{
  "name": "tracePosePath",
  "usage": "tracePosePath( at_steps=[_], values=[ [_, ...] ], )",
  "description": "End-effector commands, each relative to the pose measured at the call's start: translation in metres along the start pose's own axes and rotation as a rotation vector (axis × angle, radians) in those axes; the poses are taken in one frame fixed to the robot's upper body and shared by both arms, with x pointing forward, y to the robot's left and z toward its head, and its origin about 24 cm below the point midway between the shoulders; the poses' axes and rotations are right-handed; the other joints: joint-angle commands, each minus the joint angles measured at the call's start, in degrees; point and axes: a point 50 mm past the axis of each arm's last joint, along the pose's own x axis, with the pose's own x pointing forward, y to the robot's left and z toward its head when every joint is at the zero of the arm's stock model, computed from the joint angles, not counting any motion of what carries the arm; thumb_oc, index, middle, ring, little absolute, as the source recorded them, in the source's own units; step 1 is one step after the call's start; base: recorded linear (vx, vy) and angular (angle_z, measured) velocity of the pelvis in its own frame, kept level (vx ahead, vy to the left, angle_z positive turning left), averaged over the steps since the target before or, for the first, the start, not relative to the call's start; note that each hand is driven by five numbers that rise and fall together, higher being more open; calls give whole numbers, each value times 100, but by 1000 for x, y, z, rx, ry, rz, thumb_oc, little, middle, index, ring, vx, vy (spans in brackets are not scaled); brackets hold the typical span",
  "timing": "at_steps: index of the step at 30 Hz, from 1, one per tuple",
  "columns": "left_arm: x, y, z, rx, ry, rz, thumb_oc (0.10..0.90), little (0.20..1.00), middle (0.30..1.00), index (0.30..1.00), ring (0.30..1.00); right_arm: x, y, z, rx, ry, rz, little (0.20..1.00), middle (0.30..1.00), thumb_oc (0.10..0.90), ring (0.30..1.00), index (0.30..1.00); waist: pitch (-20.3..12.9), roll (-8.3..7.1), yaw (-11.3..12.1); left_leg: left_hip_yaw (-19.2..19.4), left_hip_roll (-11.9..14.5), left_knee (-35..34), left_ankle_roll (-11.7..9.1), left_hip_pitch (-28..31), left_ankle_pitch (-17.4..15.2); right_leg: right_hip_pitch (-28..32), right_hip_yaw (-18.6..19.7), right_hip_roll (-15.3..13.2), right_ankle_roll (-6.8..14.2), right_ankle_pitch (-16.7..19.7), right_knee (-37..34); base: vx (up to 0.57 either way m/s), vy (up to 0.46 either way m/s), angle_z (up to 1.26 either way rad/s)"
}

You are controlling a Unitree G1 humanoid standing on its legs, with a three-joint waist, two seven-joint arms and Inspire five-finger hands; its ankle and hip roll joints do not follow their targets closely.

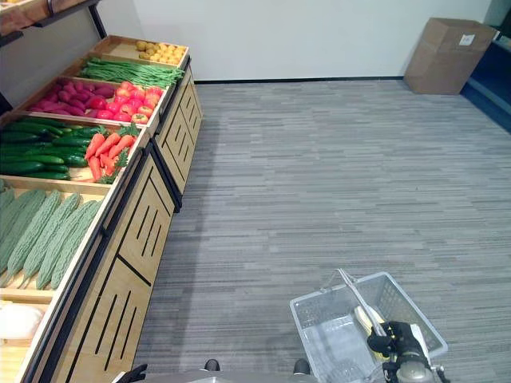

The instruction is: Get the vegetables into the basket

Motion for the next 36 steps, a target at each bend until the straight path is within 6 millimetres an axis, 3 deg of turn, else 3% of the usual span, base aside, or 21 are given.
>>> tracePosePath(
  at_steps=[1, 6, 10, 18, 21, 22, 23, 25, 26, 28, 29, 32, 36],
  values=[
    [6, 18, 25, 34, -50, 91, 900, 1000, 1000, 1000, 1000, 9, -14, 49, 96, -194, -71, 300, 300, 400, 300, 300, 60, -209, -5, -49, -27, 40, -28, 47, -123, 148, -60, -160, 103, 73, 33, 20, -6, -4],
    [5, 12, 16, 35, 0, 79, 900, 1000, 1000, 1000, 1000, 7, -10, 35, 73, -141, -62, 300, 300, 400, 300, 300, 74, -198, -36, -68, -18, 40, -32, 40, -109, 126, -68, -142, 93, 38, 103, 0, 0, 0],
    [6, 12, 16, 42, 5, 78, 900, 1000, 1000, 1000, 1000, 8, -9, 32, 59, -118, -60, 300, 300, 400, 300, 300, 210, -171, -46, -103, 60, 40, -17, 34, -85, -116, -14, -101, 19, -165, 639, -21, -9, 0],
    [8, 22, 33, 9, -41, 108, 900, 1000, 1000, 1000, 1000, 10, -11, 45, 74, -161, -62, 300, 300, 400, 300, 300, 598, -132, -15, -319, 297, 60, -83, -212, 182, -542, -113, 111, -128, -515, 1258, -35, -100, 6],
    [9, 24, 40, -21, -54, 115, 900, 1000, 1000, 1000, 1000, 10, -12, 50, 80, -179, -64, 300, 300, 400, 300, 300, 731, -149, 0, -427, 367, 424, -117, -470, 159, -601, -148, 146, -207, -573, 1333, -24, -149, 24],
    [10, 24, 51, -38, -84, 115, 900, 1000, 1000, 1000, 1000, 10, -21, 53, 80, -199, -87, 300, 300, 400, 300, 300, 972, -215, -2, -474, 288, 1515, -204, -1053, 8, -524, -267, 91, -338, -629, 1305, 0, -162, 25],
    [11, 23, 54, -37, -89, 111, 900, 1000, 1000, 1000, 1000, 10, -22, 53, 81, -198, -89, 300, 300, 400, 300, 300, 1027, -198, -1, -542, 266, 1573, -215, -1136, 27, -485, -296, 92, -347, -671, 1309, 1, -161, 47],
    [11, 22, 57, -36, -101, 109, 900, 1000, 1000, 1000, 1000, 10, -26, 52, 85, -195, -101, 300, 300, 400, 300, 300, 1061, -180, -8, -504, 267, 1509, -212, -1277, 96, -420, -370, 60, -344, -710, 1274, 69, 13, 77],
    [11, 23, 62, -35, -116, 115, 900, 1000, 1000, 1000, 1000, 10, -29, 53, 99, -195, -115, 300, 300, 400, 300, 300, 1052, -144, 9, -516, 266, 1190, -172, -1513, 283, -352, -454, 32, -315, -735, 1205, 101, 33, 63],
    [11, 23, 62, -35, -116, 115, 900, 1000, 1000, 1000, 1000, 10, -29, 53, 99, -195, -115, 300, 300, 400, 300, 300, 1047, -147, 6, -518, 261, 1182, -170, -1514, 289, -355, -457, 28, -313, -735, 1204, 143, 67, 38],
    [12, 23, 69, -19, -138, 120, 900, 1000, 1000, 1000, 1000, 12, -30, 56, 105, -196, -127, 300, 300, 400, 300, 300, 993, -122, 121, -596, 201, 758, -176, -1845, 636, -226, -430, 51, -239, -725, 1035, 214, 93, 27],
    [11, 24, 69, -11, -145, 123, 900, 1000, 1000, 1000, 1000, 13, -26, 60, 105, -197, -117, 300, 300, 400, 300, 300, 976, -163, 205, -632, 131, 727, -151, -1879, 633, -86, -301, 39, -197, -779, 984, 260, 130, -1],
    [11, 30, 68, 13, -143, 140, 900, 1000, 1000, 1000, 1000, 14, -15, 64, 128, -195, -93, 300, 300, 400, 300, 300, 937, -307, 262, -424, -67, 1048, 87, -1948, 294, 8, -94, -224, -48, -841, 1105, 216, 224, -36]
  ],
)
